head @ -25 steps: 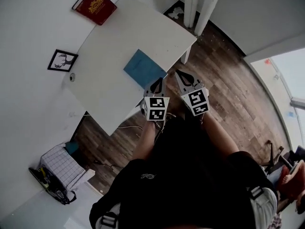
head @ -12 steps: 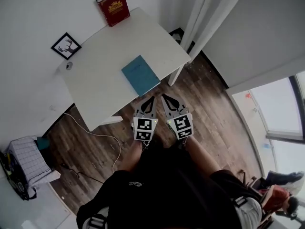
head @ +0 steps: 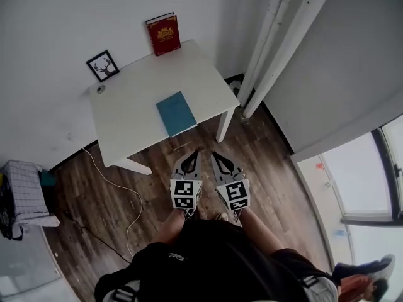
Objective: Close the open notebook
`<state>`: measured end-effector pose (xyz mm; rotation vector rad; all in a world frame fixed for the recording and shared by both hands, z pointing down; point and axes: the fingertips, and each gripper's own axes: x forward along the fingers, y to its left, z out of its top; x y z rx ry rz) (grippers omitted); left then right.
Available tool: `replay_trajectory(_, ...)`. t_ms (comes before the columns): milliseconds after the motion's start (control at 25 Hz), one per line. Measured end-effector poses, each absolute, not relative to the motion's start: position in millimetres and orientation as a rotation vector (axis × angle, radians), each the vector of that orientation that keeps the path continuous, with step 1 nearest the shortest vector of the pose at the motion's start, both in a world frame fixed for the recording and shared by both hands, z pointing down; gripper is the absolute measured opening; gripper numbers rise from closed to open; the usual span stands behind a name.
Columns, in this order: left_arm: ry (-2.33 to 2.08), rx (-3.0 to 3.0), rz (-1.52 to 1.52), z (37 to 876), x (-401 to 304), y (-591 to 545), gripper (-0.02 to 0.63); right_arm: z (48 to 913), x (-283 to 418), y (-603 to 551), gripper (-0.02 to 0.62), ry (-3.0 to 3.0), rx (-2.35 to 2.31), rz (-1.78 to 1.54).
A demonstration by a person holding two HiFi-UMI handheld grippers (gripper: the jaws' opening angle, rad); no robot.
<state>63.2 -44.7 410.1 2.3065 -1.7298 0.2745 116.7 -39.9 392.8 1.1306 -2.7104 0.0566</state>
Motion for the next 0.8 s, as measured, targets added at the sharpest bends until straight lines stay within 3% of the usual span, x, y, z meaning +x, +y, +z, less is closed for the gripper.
replay_trajectory(320, -1.726, 2.342, 0.265, 404.0, 131.7, 0.4, 0.003, 379.5, 175.0, -6.1, 0.021, -2.750, 1.147, 0.005)
replay_trajectory(800, -1.782, 2.396, 0.362, 391.4, 132.9, 22.2, 0.003, 372.8, 180.9, 12.9, 0.023, -2.811, 1.212, 0.013)
